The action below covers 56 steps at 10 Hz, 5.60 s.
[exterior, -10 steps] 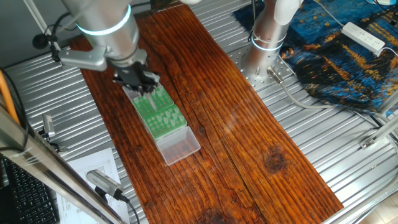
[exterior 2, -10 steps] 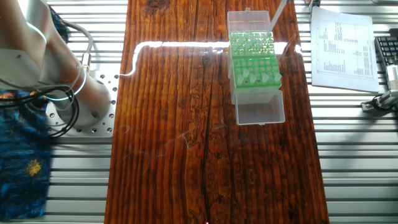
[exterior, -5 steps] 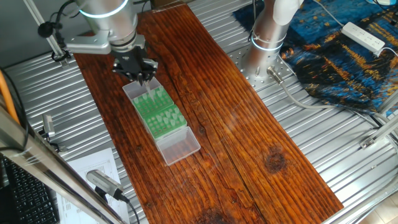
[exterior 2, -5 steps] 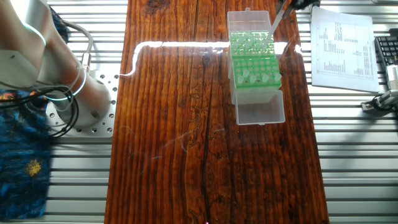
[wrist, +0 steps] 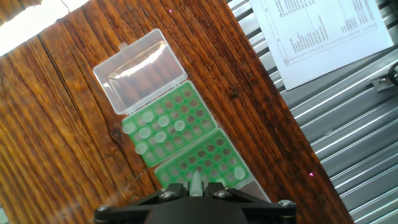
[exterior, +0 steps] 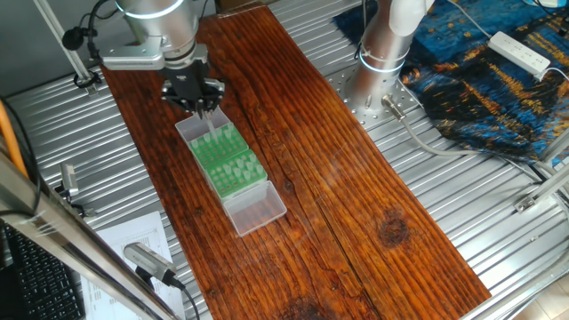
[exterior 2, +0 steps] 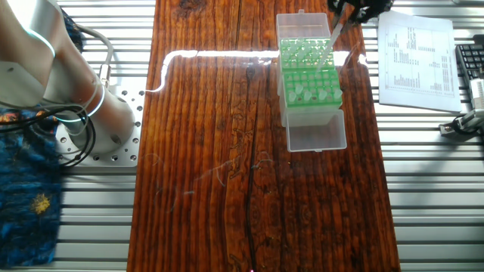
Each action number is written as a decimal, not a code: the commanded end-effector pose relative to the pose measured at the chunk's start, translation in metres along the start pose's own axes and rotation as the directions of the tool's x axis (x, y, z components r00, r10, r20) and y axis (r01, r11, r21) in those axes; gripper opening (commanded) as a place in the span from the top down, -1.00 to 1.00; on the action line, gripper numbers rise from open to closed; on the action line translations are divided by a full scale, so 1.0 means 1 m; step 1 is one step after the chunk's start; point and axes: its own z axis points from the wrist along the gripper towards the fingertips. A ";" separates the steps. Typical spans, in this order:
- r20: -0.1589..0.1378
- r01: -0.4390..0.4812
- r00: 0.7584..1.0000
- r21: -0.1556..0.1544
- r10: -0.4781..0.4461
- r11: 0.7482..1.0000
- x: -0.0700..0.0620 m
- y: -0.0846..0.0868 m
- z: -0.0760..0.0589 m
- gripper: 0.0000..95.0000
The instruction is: Transfer all large pipette tips from one holder to another
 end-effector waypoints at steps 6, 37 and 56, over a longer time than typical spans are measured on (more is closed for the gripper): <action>0.002 0.046 0.999 0.005 -0.046 0.999 0.012 -0.001 0.009 1.00; 0.042 0.076 0.996 -0.001 -0.076 0.997 0.023 -0.007 0.031 0.60; 0.049 -0.528 0.846 -0.072 0.531 0.846 -0.065 0.026 0.122 0.60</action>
